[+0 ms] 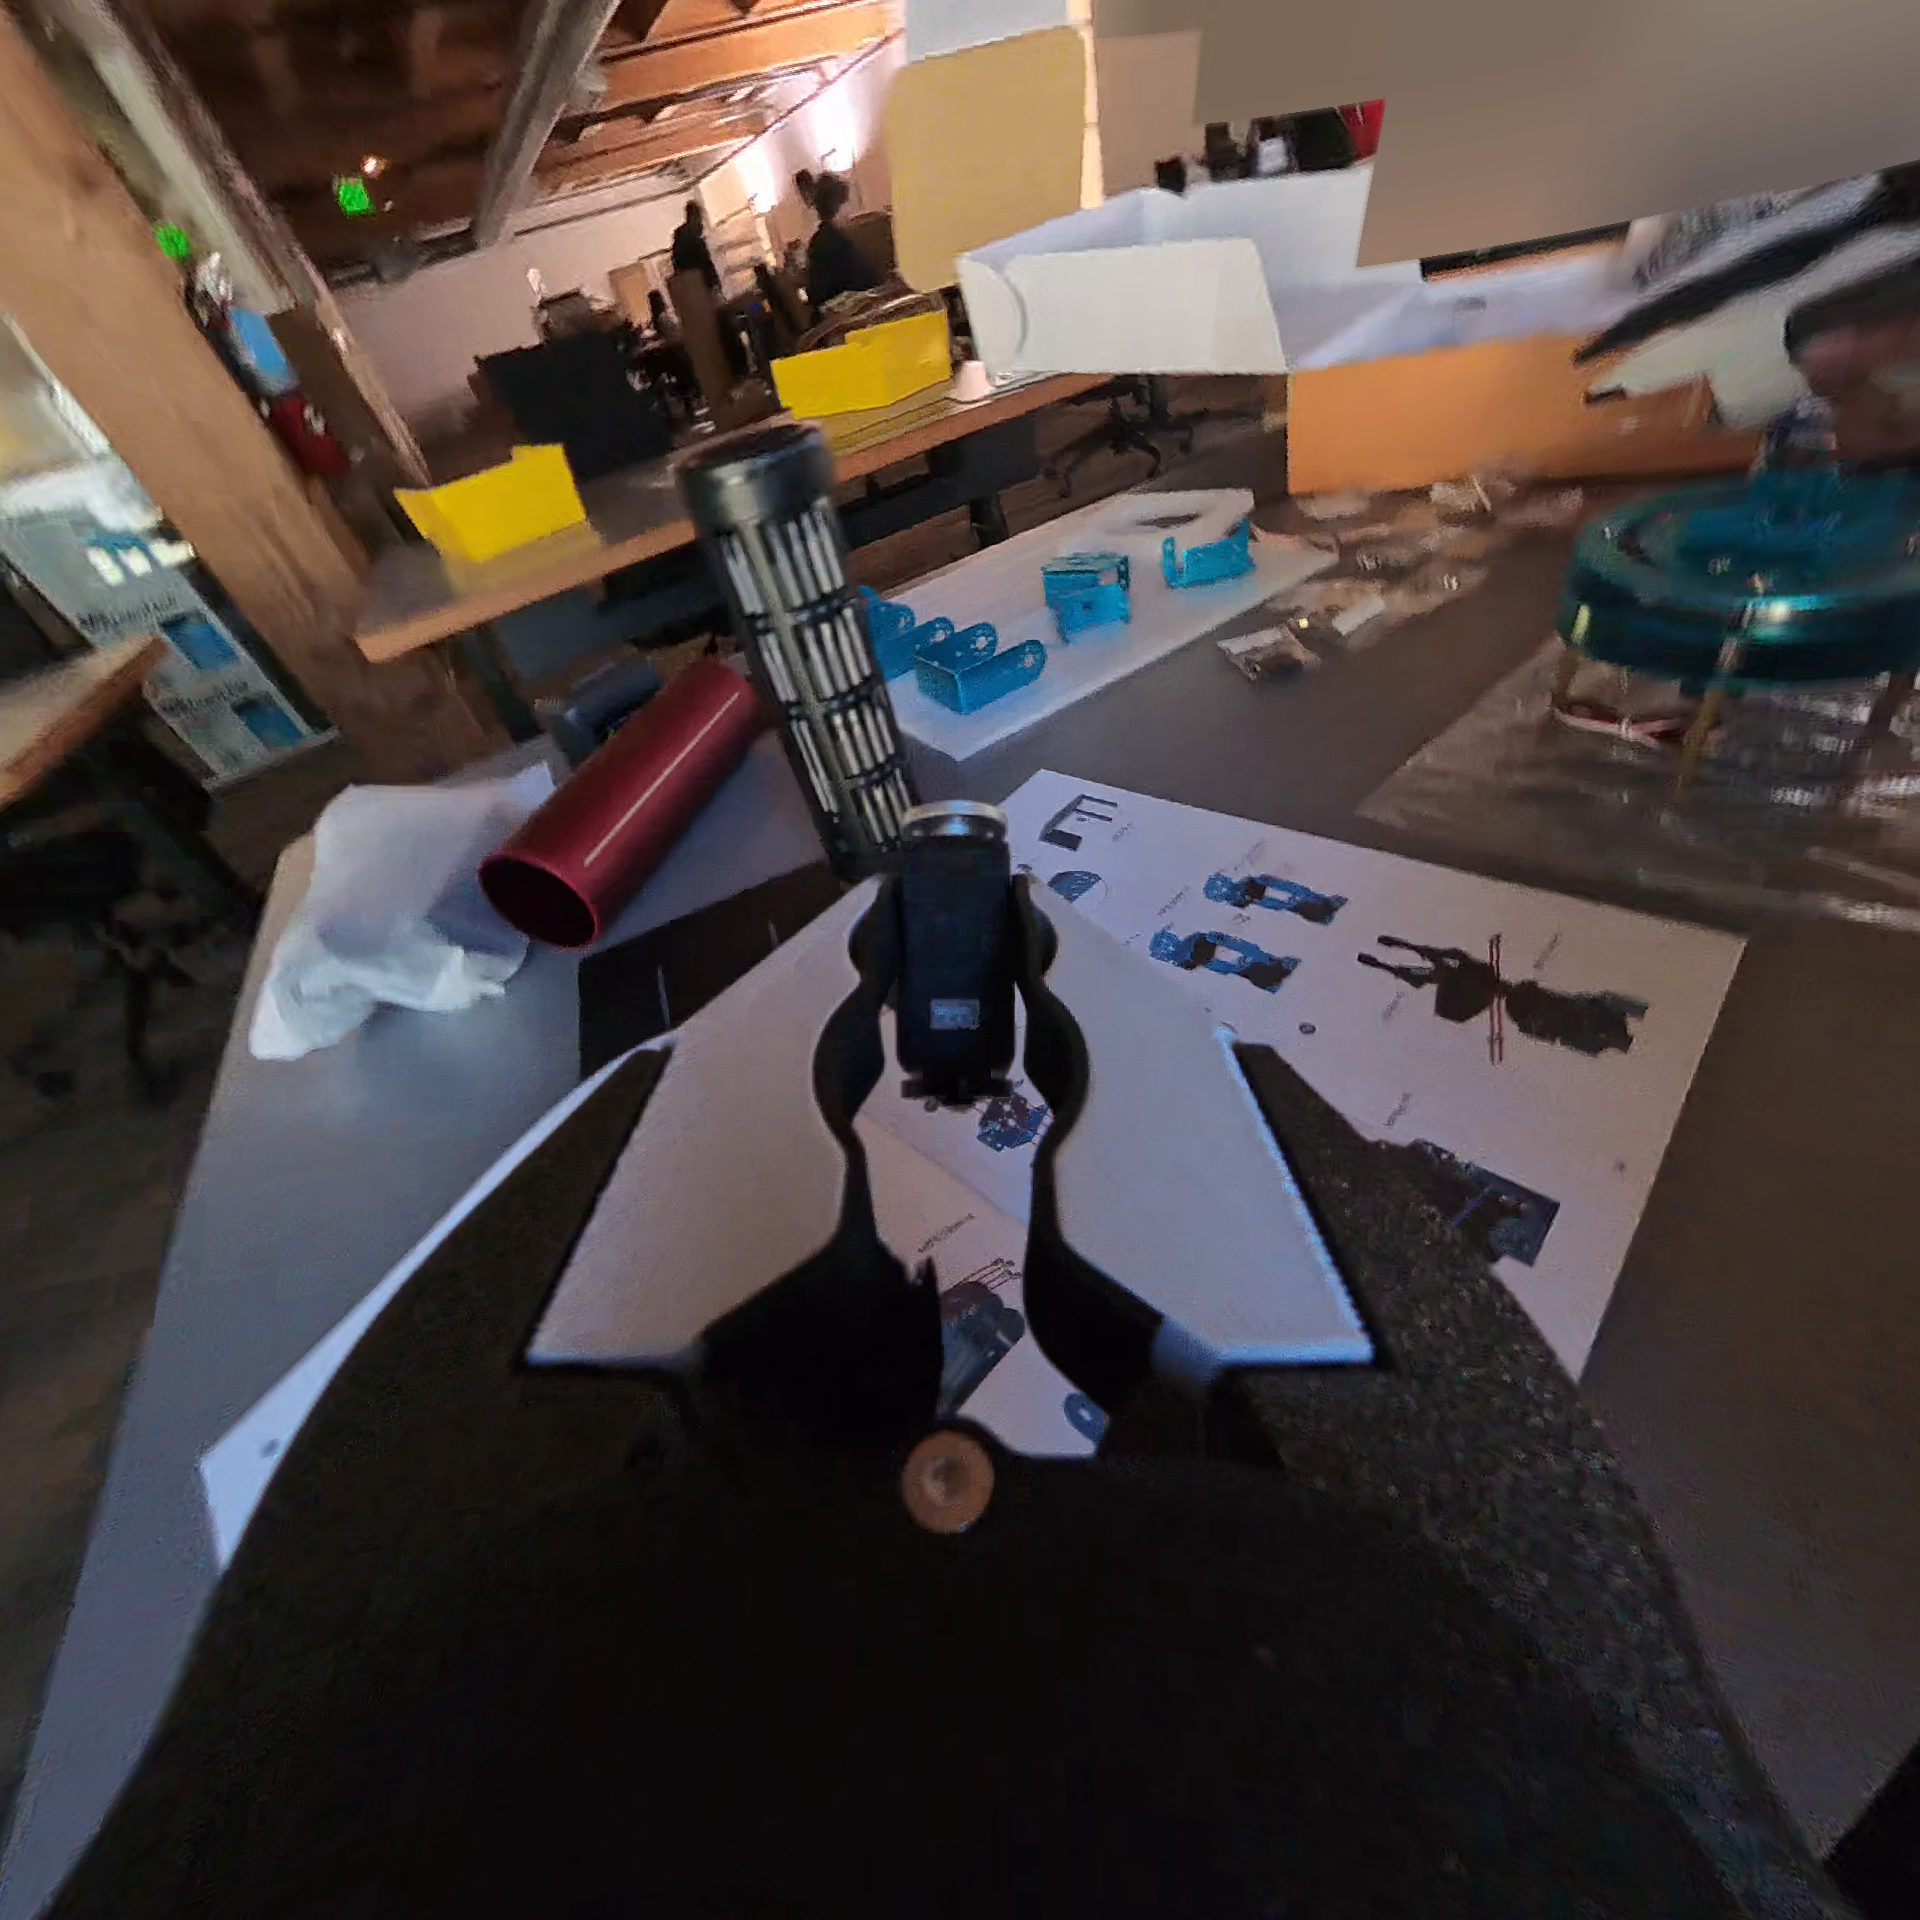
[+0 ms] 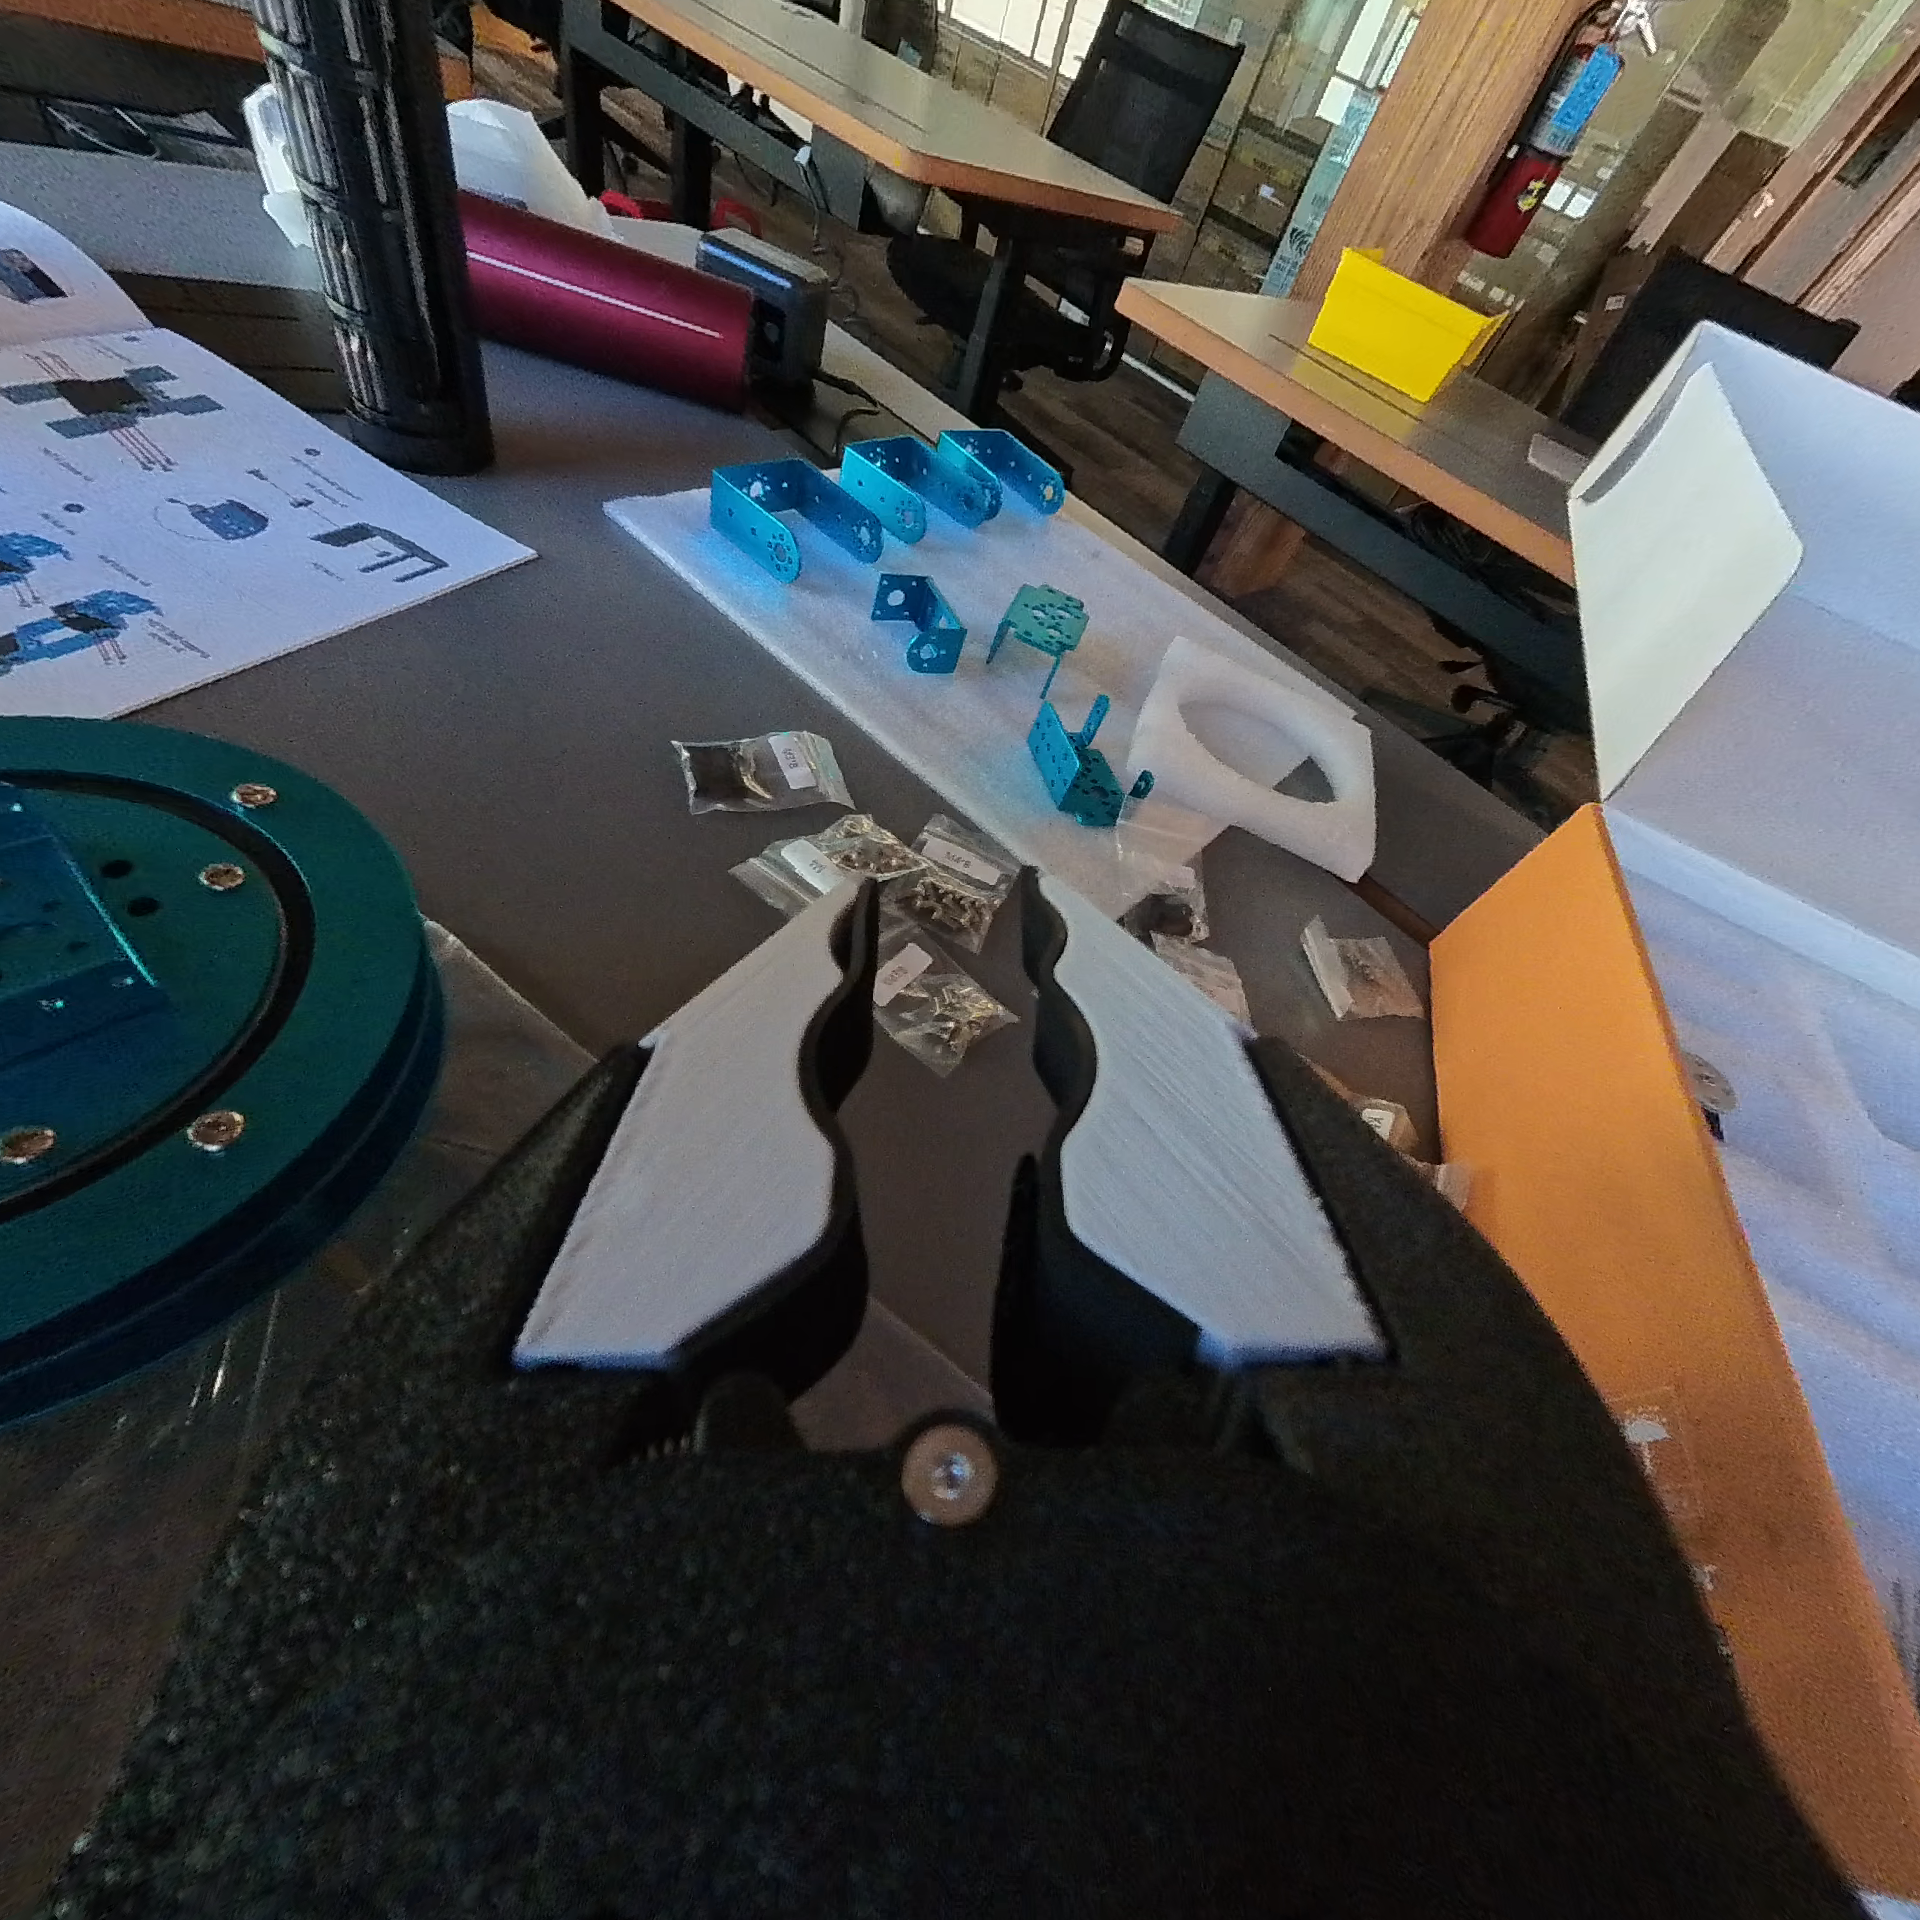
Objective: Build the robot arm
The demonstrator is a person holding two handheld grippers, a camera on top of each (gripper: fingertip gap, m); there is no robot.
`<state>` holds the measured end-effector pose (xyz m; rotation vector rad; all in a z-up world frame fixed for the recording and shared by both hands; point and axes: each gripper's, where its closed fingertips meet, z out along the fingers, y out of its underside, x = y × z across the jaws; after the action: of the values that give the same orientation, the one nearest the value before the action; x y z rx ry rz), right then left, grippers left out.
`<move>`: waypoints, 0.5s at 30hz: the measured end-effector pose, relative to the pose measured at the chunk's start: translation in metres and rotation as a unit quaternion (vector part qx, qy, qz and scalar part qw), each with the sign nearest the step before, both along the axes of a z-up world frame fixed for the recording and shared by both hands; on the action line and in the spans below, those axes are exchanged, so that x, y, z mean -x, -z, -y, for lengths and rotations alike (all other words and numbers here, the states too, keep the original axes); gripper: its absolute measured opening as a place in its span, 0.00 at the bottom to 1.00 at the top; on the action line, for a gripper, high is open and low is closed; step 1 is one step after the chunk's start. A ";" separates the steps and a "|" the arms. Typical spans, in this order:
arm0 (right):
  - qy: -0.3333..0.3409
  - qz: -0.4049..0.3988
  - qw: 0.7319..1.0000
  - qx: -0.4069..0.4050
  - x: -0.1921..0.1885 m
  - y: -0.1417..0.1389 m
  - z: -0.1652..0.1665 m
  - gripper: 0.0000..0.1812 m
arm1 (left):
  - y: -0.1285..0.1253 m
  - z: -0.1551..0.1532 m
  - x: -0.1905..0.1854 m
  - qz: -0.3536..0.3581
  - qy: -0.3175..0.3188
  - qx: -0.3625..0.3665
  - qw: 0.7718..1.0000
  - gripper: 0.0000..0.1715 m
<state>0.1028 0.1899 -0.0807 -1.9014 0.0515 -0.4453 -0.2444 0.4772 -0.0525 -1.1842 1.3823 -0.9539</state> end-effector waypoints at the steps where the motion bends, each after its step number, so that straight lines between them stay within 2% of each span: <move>1: -0.001 -0.001 1.000 0.002 0.000 0.001 0.000 0.14 | 0.000 0.005 -0.002 -0.008 0.005 -0.023 1.000 0.12; 5: -0.007 -0.003 1.000 0.007 0.003 0.003 -0.001 0.14 | 0.008 0.013 -0.008 -0.033 0.007 -0.058 0.998 0.12; 15: -0.015 0.018 1.000 0.016 0.010 0.001 0.000 0.13 | 0.004 0.030 -0.015 -0.023 0.030 -0.072 0.997 0.12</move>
<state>0.0931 0.1895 -0.0819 -1.9226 -0.0069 -0.4621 -0.2298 0.4477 -0.0564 -1.0674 1.5047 -0.8596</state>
